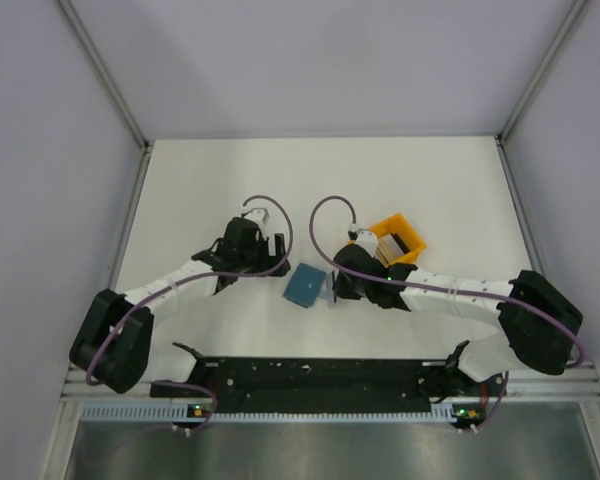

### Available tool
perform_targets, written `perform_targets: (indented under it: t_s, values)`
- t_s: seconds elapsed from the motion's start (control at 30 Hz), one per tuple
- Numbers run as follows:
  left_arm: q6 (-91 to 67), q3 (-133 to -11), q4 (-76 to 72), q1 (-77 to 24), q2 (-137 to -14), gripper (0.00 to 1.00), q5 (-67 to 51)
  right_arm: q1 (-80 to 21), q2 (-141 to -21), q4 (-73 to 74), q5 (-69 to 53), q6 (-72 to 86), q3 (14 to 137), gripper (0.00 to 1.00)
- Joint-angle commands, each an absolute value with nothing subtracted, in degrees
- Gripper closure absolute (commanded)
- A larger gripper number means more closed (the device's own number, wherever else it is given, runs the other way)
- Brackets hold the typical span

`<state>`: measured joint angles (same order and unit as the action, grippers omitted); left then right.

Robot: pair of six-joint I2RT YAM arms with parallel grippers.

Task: Put the credit cards into the card holder
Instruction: Open the card holder at the center of the board.

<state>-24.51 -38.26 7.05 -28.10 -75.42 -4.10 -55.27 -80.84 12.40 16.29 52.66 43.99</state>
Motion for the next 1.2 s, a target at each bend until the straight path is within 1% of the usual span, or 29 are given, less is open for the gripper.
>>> perform_targets:
  t_s: [0.0,0.13,0.27,0.37,0.47,0.7,0.77,0.9,1.17]
  values:
    - [-25.0,-39.6,5.0,-28.8,-77.4,0.11,-5.5,-53.5,-79.1,10.9,14.8,55.2,42.4,1.00]
    - [-25.7,-39.6,4.3,-29.4,-78.5,0.14,-6.9,-53.3,-79.0,8.2,13.0,55.1,41.0,1.00]
    - [-26.4,-39.6,3.6,-29.7,-79.5,0.19,-7.9,-53.1,-79.4,6.2,11.8,54.6,41.0,1.00]
    - [-26.6,-39.2,3.7,-29.8,-79.5,0.24,-7.1,-52.9,-79.1,4.3,10.9,54.1,41.1,1.00]
    - [-26.6,-39.3,4.4,-29.8,-78.8,0.25,-6.0,-52.6,-79.6,2.8,9.9,53.9,41.7,1.00]
    - [-26.5,-39.4,5.7,-29.7,-76.3,0.25,-4.2,-52.0,-80.1,0.4,8.3,52.4,43.5,1.00]
    - [-26.7,-39.3,6.1,-29.7,-74.9,0.25,-3.3,-52.0,-80.2,-3.0,7.3,51.4,43.9,1.00]
    - [-27.1,-39.6,7.6,-29.6,-71.2,0.23,-1.1,-52.0,-81.2,-5.4,4.5,49.5,45.9,1.00]
    - [-27.1,-38.6,11.3,-28.9,-63.8,0.20,5.7,-52.0,-87.4,-6.0,-1.1,48.0,51.8,1.00]
